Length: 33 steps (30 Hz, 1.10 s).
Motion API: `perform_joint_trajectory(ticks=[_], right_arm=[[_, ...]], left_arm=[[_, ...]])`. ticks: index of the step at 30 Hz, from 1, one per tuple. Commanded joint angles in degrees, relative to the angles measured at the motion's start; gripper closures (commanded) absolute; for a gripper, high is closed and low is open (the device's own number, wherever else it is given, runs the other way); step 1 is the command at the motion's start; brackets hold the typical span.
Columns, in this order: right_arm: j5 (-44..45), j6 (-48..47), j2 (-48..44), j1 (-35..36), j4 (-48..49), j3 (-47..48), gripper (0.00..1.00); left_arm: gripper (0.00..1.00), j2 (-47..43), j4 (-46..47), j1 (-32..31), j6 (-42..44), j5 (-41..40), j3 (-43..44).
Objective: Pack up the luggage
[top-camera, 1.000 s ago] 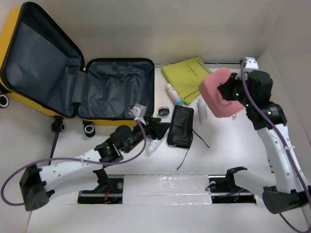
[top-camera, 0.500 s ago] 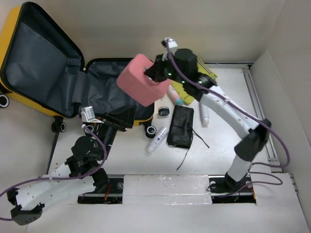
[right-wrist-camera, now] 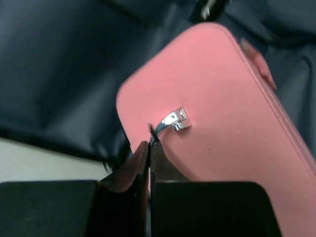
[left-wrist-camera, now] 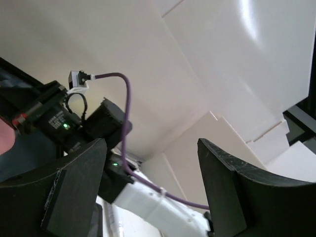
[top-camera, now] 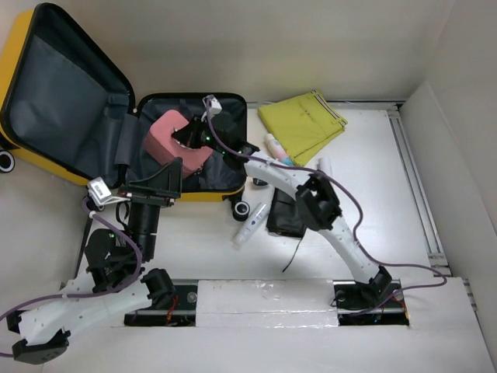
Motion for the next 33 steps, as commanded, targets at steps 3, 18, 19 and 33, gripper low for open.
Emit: perform_joint_trajectory(ticks=[3, 18, 19, 33], right_arm=[[4.7, 14.1, 6.3, 1.3, 21.4, 20.6, 1.00], [16.1, 22.2, 6.2, 2.5, 20.6, 14.1, 0.25], [13.4, 21.5, 6.2, 1.4, 19.4, 14.1, 0.19], [7.8, 0.3, -25.8, -10.4, 13.0, -21.3, 0.34]], left_arm=[[0.30, 0.2, -2.0, 0.1, 1.0, -3.3, 2.9], [0.28, 0.7, -8.5, 0.1, 0.5, -10.6, 3.5], [0.28, 0.7, -9.2, 0.1, -0.2, -12.3, 3.5], [0.28, 19.6, -19.3, 0.1, -4.2, -17.6, 6.6]])
